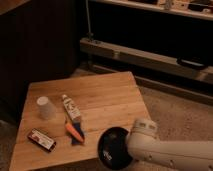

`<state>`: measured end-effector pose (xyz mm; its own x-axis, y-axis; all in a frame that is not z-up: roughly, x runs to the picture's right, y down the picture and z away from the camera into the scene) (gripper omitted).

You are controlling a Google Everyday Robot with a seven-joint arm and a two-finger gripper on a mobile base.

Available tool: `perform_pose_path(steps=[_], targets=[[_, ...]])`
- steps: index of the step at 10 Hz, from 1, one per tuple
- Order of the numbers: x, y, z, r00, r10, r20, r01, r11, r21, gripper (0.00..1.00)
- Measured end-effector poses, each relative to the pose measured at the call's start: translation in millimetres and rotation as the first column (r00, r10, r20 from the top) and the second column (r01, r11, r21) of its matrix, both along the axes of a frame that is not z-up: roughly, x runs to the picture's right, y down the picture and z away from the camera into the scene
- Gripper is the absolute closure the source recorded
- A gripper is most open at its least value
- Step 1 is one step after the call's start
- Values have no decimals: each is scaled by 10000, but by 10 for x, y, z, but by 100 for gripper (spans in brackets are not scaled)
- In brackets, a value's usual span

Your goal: Drag the ceramic bowl in a circle

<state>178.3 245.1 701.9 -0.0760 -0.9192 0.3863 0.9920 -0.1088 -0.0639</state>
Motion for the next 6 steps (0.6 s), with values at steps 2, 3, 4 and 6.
perform_pose_path(steps=[2,3,4,6], targets=[[425,-183,241,9954,789,-552,-791,9969,-14,100],[701,-356,450,9867,1297,-983,-1302,9915,21,100],[861,-479,599,9788,1591,-1289,-1596,9872,70,100],[1087,-774,950,9625,2030,-1797,-2025,9791,217,100]])
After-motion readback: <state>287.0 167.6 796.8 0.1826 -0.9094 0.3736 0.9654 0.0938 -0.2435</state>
